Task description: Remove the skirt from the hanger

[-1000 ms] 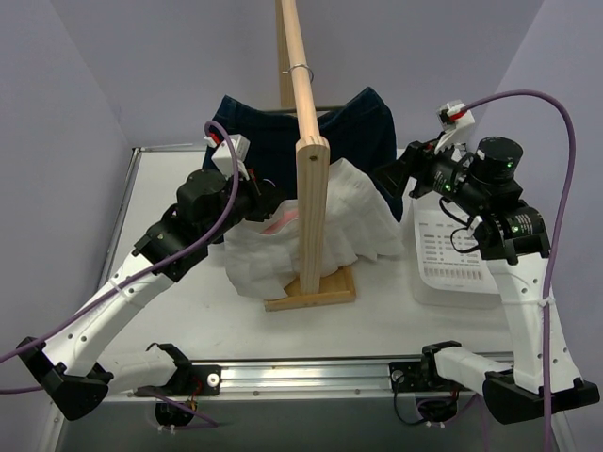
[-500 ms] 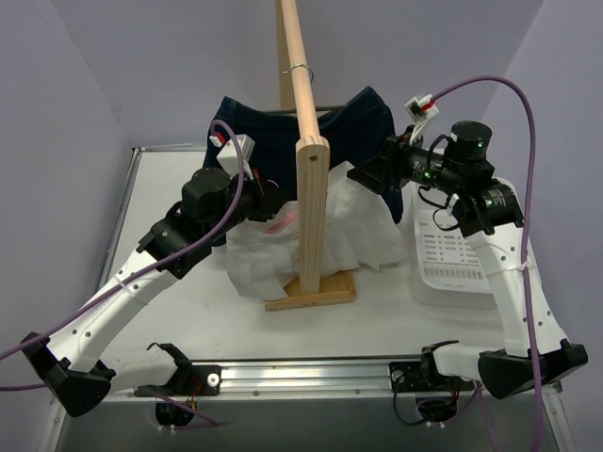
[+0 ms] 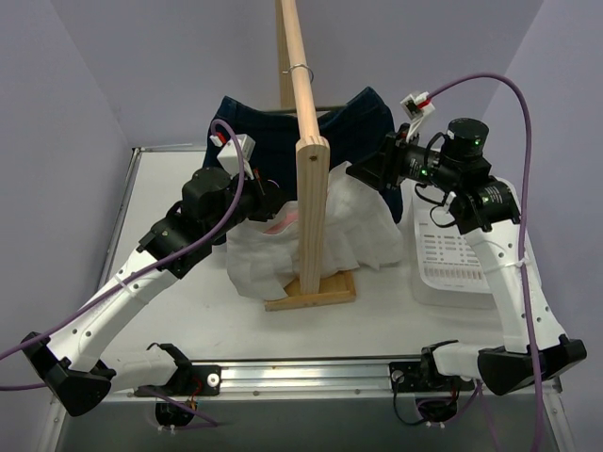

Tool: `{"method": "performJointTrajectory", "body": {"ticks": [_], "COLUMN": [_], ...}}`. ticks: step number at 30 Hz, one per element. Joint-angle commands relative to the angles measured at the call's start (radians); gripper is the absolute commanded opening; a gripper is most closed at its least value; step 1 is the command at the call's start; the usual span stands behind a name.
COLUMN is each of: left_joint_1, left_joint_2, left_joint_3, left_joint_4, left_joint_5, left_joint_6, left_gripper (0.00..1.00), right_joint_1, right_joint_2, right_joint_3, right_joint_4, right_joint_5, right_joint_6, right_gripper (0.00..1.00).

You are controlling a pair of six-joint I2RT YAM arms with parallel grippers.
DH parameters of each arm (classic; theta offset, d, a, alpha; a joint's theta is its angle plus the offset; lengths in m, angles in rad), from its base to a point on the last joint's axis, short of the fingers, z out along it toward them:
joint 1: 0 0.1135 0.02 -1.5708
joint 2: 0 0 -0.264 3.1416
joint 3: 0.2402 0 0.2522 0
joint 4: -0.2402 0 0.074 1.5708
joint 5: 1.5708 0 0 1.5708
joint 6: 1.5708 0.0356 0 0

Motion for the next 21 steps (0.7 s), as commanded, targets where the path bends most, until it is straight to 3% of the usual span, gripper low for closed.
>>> {"method": "performJointTrajectory", "body": {"ticks": [1,7,10,11,13,21], "left_joint_1": [0.004,0.004,0.004,0.004,0.004,0.011], "left_joint_2": [-0.017,-0.017,-0.017,-0.020,-0.023,-0.081], "left_joint_3": [0.059,0.069,0.067,0.066,0.059,0.004], "left_joint_4": [0.057,0.056,0.054,0.054,0.057,0.090], "left_joint_5": [0.030,0.034,0.035,0.033,0.033,0.001], "left_joint_6": [-0.013,-0.013,-0.013,-0.013,-0.013,-0.008], "left_gripper": [0.02,0.02,0.02,0.02,0.02,0.02], "right_joint_1": [0.008,0.016,0.021,0.019,0.021,0.018], "right_joint_2": [0.012,0.028,0.022,0.018,0.006,-0.096], "right_joint_3": [0.020,0.010,0.004,0.000,-0.007,-0.065], "right_joint_4": [0.056,0.056,0.061,0.064,0.058,-0.054], "right_joint_5": [-0.035,-0.032,-0.014,-0.004,0.026,0.429], "right_joint_6": [0.010,0.005,0.007,0.010,0.016,0.057], "right_gripper": [0.40,0.36,0.16,0.00,0.00,0.00]}}
